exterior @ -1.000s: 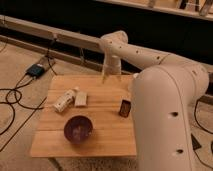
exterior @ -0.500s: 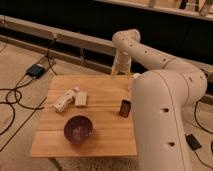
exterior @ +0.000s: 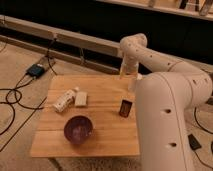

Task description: Place the ceramic cup over the eraser

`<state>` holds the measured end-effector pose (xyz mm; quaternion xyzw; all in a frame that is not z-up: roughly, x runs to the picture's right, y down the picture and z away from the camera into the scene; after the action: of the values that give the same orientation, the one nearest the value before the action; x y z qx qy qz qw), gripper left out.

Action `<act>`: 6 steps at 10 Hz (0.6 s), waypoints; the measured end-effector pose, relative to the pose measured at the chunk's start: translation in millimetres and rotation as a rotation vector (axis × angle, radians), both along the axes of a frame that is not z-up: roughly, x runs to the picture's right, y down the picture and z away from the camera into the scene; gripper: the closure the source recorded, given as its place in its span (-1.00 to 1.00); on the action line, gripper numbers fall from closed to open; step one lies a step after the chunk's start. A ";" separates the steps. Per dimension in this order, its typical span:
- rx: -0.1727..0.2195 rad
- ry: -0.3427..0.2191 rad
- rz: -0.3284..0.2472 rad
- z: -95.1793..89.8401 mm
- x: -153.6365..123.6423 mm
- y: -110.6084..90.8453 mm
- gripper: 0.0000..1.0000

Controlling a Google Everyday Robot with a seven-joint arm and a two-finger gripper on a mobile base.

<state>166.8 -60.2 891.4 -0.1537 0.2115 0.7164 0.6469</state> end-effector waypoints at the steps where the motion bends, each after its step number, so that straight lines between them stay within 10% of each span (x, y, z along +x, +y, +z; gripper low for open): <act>1: 0.018 0.016 0.009 -2.3 6.2 1.7 -0.30; 6: 0.077 0.069 0.042 -10.2 28.0 14.1 -0.30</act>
<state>194.8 -46.1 881.2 -0.1082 0.2027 0.7424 0.6293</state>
